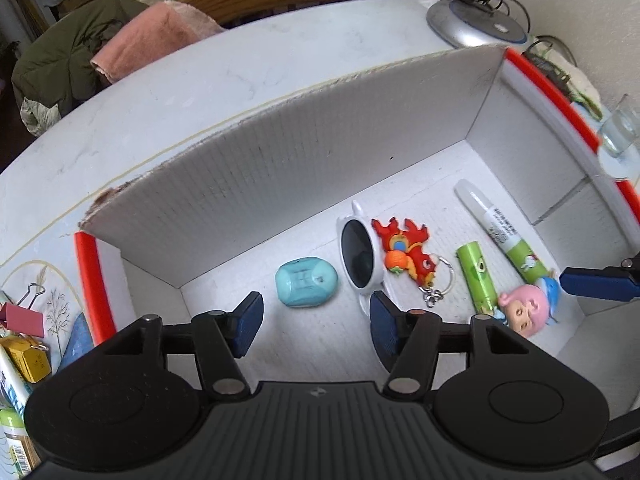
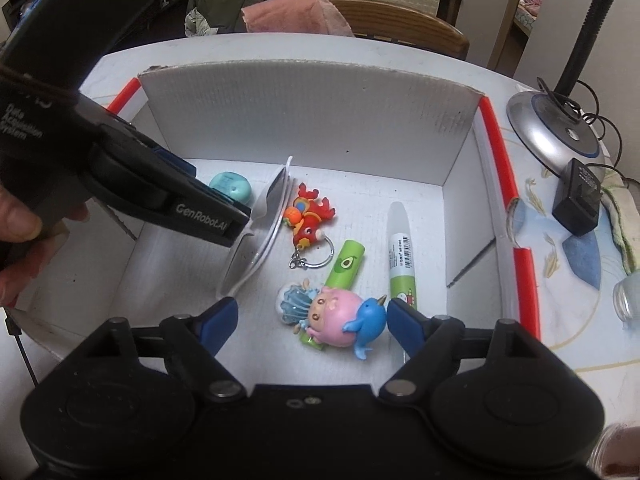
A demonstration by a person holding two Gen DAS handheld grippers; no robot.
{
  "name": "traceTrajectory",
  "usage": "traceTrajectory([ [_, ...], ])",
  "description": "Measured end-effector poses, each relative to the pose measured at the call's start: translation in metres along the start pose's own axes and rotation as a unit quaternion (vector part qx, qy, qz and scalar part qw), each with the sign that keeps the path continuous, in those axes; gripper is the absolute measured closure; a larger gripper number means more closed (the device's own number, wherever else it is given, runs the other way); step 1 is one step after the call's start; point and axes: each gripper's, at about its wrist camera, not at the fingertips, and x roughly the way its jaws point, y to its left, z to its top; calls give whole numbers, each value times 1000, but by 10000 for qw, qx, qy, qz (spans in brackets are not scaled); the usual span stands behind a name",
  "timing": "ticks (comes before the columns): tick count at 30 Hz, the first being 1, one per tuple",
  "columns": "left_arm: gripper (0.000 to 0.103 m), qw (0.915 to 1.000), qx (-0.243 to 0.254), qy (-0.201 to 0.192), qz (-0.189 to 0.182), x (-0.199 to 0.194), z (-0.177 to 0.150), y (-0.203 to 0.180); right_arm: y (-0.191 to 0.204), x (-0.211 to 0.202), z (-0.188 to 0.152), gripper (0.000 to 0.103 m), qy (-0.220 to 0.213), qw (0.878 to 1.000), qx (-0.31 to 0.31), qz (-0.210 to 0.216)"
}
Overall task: Organize rigid objects
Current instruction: 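Lower the soap and figurine into the box and open both grippers, then withdraw both grippers from the box back to the pile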
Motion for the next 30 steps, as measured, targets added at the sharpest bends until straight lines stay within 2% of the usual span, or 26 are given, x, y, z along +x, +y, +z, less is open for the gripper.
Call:
traceTrajectory([
  [11, 41, 9985, -37, -499, -203, -46, -18, 5, 6, -30, -6, 14, -305, 9995, 122, -6],
  [18, 41, 9955, -84, -852, -401, -81, -41, 16, 15, -55, -12, 11, -552, 9983, 178, -30],
  [30, 39, 9887, -332, -1366, -528, -133, -93, 64, 50, -95, -21, 9, -941, 9952, 273, 47],
])
